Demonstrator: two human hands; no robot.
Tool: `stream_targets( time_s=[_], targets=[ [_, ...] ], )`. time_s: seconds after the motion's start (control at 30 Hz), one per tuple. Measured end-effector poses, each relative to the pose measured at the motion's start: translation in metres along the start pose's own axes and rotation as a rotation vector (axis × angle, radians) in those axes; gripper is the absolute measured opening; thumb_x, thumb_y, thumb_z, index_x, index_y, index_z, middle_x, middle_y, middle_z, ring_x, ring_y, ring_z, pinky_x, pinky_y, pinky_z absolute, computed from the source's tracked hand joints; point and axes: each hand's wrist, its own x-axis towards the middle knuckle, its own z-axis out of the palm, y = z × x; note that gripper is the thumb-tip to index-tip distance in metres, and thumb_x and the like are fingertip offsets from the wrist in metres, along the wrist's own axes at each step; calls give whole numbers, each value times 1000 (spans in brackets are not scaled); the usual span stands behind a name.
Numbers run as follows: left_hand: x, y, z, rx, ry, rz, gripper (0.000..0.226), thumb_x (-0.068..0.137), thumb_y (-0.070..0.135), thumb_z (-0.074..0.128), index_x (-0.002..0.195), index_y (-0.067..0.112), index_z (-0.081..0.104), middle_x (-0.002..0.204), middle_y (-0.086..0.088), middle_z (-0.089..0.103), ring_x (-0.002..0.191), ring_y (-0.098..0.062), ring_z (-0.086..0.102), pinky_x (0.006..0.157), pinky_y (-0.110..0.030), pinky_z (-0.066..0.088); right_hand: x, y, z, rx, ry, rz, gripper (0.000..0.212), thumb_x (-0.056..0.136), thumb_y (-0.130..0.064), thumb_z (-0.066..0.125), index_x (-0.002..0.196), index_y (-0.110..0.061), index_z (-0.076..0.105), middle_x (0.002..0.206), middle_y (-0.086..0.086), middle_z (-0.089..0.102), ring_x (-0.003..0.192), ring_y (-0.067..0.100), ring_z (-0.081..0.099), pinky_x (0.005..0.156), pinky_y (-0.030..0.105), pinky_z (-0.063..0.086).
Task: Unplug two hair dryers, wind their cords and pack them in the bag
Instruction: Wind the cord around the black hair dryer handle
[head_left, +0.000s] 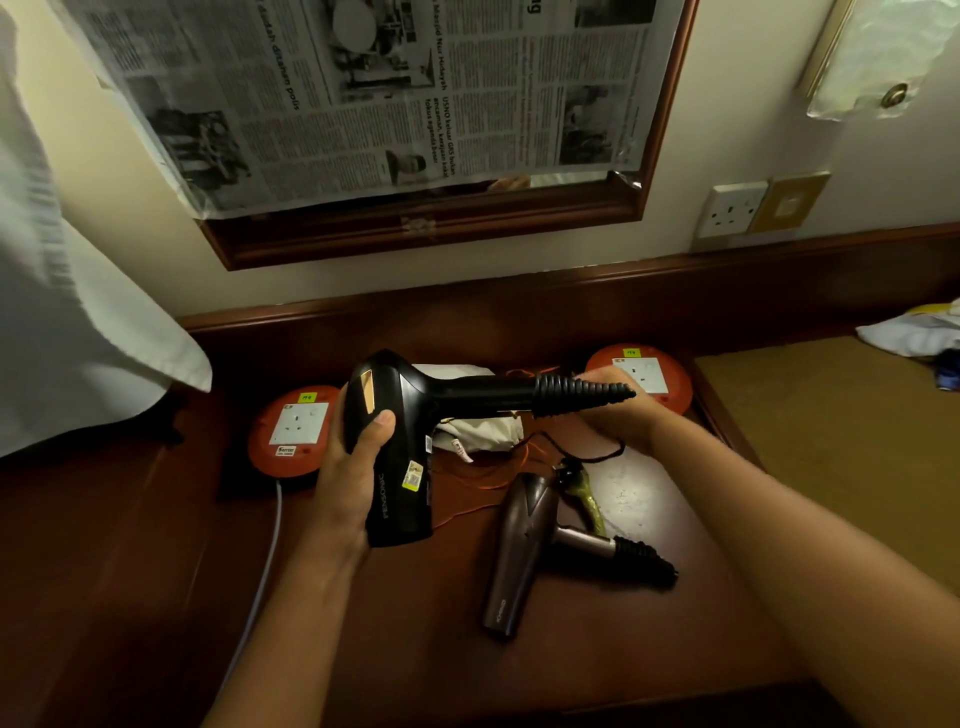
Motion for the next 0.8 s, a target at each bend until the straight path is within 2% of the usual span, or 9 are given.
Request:
stream_targets(
  time_s=[0.03, 0.1, 0.17, 0.23, 0.37, 0.47, 0.53, 0.63, 0.8],
  targets=[
    [0, 0, -1, 11, -5, 7, 41, 76, 34, 66, 111, 53, 55, 115, -3, 64, 98, -28, 66, 75, -42, 54, 4, -5, -4, -94, -7, -47, 17, 85, 3, 60, 72, -7, 63, 66, 3, 57, 59, 11, 51, 49, 12, 42],
    [0, -2, -3, 30, -15, 8, 46, 83, 30, 67, 121, 47, 49, 115, -4, 63, 97, -27, 66, 72, -39, 54, 11, -16, -10, -206, -26, -79, 5, 86, -12, 66, 81, -13, 68, 78, 1, 66, 71, 12, 61, 59, 16, 48],
    [-1, -4, -5, 56, -19, 27, 57, 79, 32, 68, 131, 41, 45, 115, -5, 63, 96, -26, 66, 69, -38, 54, 15, -24, -15, -242, -34, -99, 6, 86, -21, 68, 86, -16, 71, 85, 3, 69, 79, 15, 66, 68, 25, 53],
    [-1, -5, -7, 84, -16, 35, 66, 76, 36, 69, 136, 39, 42, 118, -5, 61, 99, -27, 65, 71, -37, 55, 15, -33, -17, -293, -22, -143, 8, 85, -21, 69, 88, -14, 73, 86, 5, 71, 81, 18, 68, 72, 30, 56],
    [-1, -8, -9, 157, -2, 96, 60, 86, 26, 65, 138, 39, 38, 121, 2, 59, 105, -19, 63, 77, -32, 55, 13, -49, -10, -511, 7, -247, 10, 85, -24, 69, 88, -16, 75, 80, -6, 68, 75, 8, 63, 66, 21, 50],
    [1, -11, -8, 228, 4, 148, 72, 84, 28, 70, 144, 35, 32, 130, 2, 57, 114, -16, 60, 90, -35, 53, 9, -51, 4, -704, 10, -339, 13, 87, -28, 65, 90, -19, 74, 83, -6, 68, 78, 11, 63, 72, 31, 55],
    [2, -14, -8, 224, 40, 159, 70, 86, 27, 69, 144, 34, 32, 132, 1, 56, 117, -16, 58, 96, -40, 51, 3, -52, 13, -766, 36, -331, 14, 89, -29, 62, 90, -21, 73, 84, -3, 68, 77, 16, 62, 71, 38, 56],
    [0, -17, -8, 215, 82, 159, 71, 81, 38, 70, 142, 39, 33, 133, 2, 54, 120, -19, 56, 98, -48, 49, -11, -53, 30, -832, 96, -343, 22, 93, -29, 52, 89, -16, 69, 83, 2, 66, 77, 23, 60, 69, 38, 53],
    [-4, -22, -11, 203, 156, 167, 75, 74, 49, 68, 141, 41, 35, 136, 3, 53, 122, -18, 53, 98, -47, 49, -38, -52, 59, -763, 110, -191, 23, 95, -21, 40, 95, -10, 60, 94, 12, 64, 85, 32, 59, 71, 38, 49]
  ],
)
